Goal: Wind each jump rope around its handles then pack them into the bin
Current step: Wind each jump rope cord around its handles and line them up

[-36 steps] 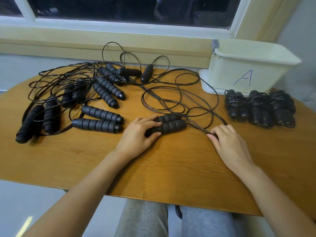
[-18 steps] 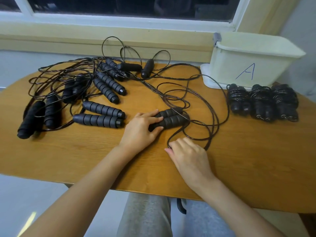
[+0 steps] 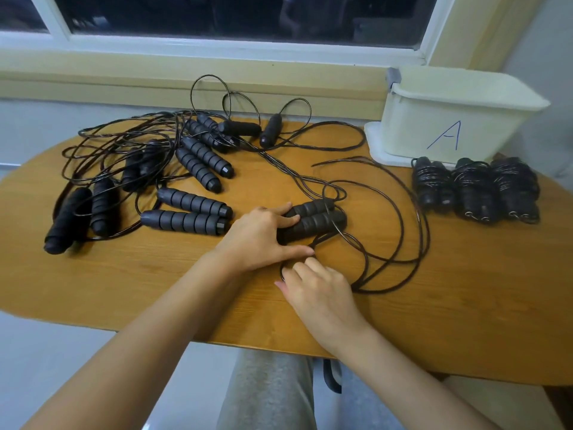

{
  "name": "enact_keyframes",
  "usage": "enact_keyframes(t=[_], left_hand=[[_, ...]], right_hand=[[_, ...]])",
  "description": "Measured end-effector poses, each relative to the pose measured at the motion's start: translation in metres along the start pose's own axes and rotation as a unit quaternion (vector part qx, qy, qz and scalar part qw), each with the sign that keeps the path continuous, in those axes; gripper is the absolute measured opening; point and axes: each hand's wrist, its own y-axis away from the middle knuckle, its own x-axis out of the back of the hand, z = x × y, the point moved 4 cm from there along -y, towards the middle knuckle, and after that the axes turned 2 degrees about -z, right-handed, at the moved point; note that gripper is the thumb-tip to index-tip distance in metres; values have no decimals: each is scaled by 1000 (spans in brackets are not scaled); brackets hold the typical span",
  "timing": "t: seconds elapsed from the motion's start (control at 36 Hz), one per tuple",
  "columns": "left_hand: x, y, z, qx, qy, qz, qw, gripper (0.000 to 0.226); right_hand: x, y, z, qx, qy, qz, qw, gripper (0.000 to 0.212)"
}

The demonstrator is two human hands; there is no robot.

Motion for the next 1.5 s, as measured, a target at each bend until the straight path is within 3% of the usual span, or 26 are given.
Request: enact_keyframes(t=[0.19, 0.36, 0.5, 0.56, 0.78, 0.94, 1.14, 1.25, 1.39, 1.5], left_hand=[[4, -4, 0, -12, -35, -56, 998, 88], [6, -10, -2, -17, -26, -50, 998, 68], [8, -14, -7, -30, -15, -35, 999, 53], [5, -13, -10, -35, 0, -20, 999, 52], [-8, -2, -18, -38, 77, 55, 995, 76], [-22, -2, -24, -32, 46, 46, 997, 62], [-24, -1, -22, -54, -18, 71, 996, 60], [-16, 2, -20, -57, 26, 93, 994, 58], [20, 14, -19, -89, 89, 178, 976, 58], [46, 31, -3, -178, 70, 163, 968, 58]], right_hand=[[0, 0, -3, 21, -1, -28, 999, 37], [9, -6, 8, 51, -12, -51, 997, 18], [24, -15, 46, 92, -78, -94, 988, 18], [25, -15, 69, 88, -113, -128, 981, 29], [17, 0, 122, 6, -215, -155, 964, 37], [9, 8, 135, -63, -256, -133, 955, 39], [6, 10, 140, -73, -257, -183, 946, 23], [7, 8, 143, -74, -242, -225, 941, 18], [11, -3, 157, -128, -257, -283, 915, 10], [15, -24, 165, -170, -361, -302, 866, 18]])
